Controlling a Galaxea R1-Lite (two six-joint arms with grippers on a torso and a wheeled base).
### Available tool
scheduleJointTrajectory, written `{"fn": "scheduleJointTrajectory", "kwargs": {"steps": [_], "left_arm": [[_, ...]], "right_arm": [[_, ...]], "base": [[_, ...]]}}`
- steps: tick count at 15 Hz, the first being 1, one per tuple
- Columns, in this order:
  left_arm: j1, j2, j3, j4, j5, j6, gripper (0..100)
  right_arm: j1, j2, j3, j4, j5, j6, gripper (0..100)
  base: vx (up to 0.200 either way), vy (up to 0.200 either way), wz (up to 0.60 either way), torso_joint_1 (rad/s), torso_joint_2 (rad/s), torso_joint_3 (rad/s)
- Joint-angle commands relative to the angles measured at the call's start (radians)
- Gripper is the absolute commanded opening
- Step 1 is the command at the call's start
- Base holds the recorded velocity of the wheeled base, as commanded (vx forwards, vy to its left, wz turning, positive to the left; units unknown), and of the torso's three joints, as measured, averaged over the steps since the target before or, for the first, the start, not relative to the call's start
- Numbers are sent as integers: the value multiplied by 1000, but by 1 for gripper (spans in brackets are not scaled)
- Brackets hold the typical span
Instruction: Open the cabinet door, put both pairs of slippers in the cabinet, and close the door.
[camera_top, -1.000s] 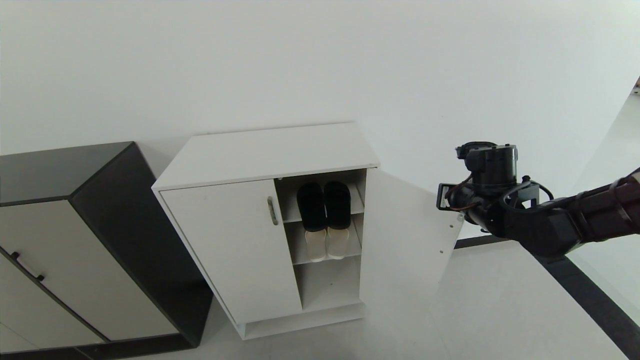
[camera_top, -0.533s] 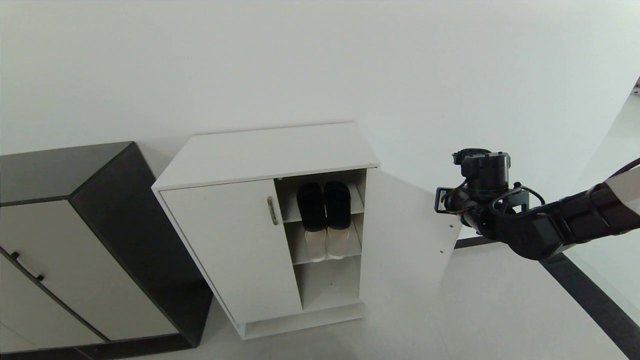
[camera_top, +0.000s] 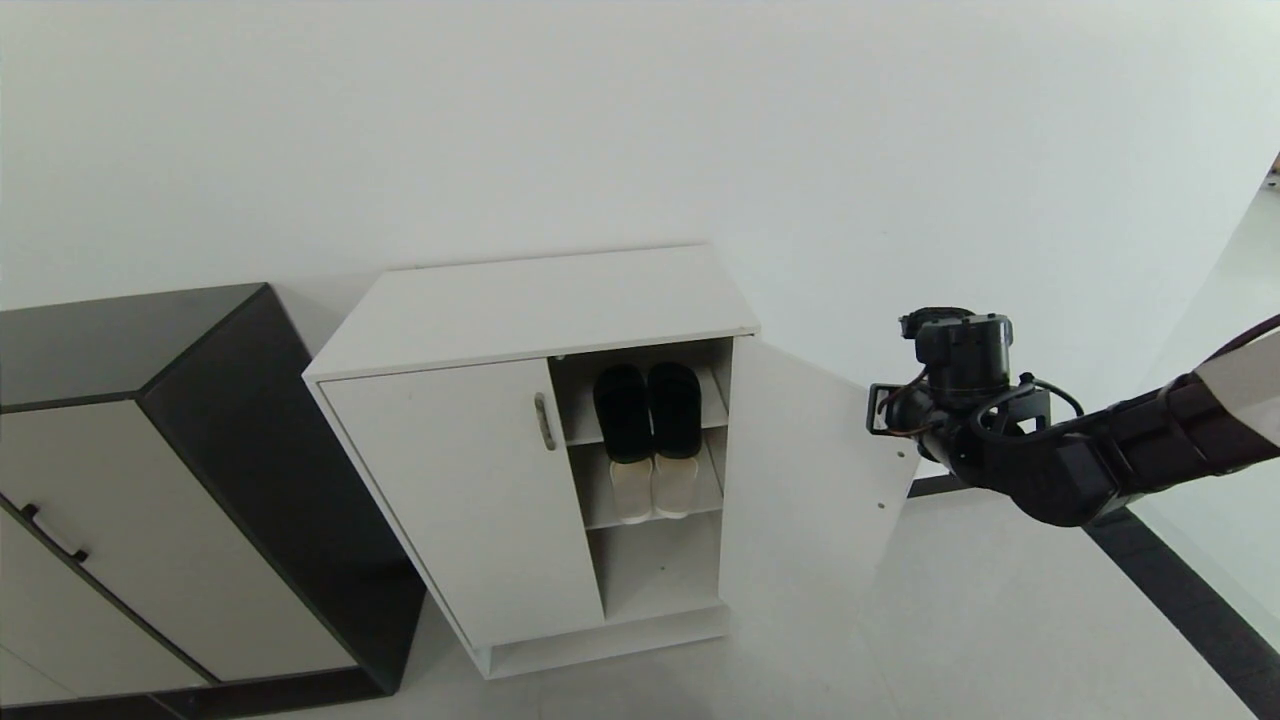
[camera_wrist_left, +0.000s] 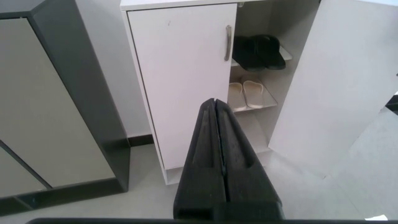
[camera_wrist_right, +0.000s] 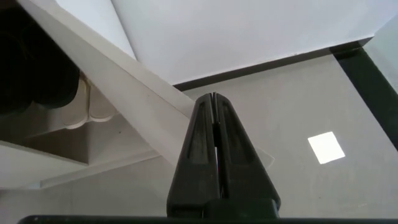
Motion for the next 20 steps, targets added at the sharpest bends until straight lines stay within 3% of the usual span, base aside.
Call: {"fn": "scheduleJointTrajectory", "kwargs": {"steps": [1, 8, 12, 20], "left_arm": [[1, 1, 0, 0, 0, 0, 0], [0, 1, 0, 0, 0, 0, 0], [0, 1, 0, 0, 0, 0, 0], [1, 1, 0, 0, 0, 0, 0]], "right_arm": [[38, -30, 29, 3, -1, 0, 0], [219, -196, 142, 6, -3, -3, 0], [239, -221, 208, -35, -3, -92, 0], [257, -219, 228, -44, 10, -95, 0]], "base": [[0, 0, 0, 0, 0, 0], [0, 0, 0, 0, 0, 0], [0, 0, 0, 0, 0, 0], [0, 0, 0, 0, 0, 0]]}}
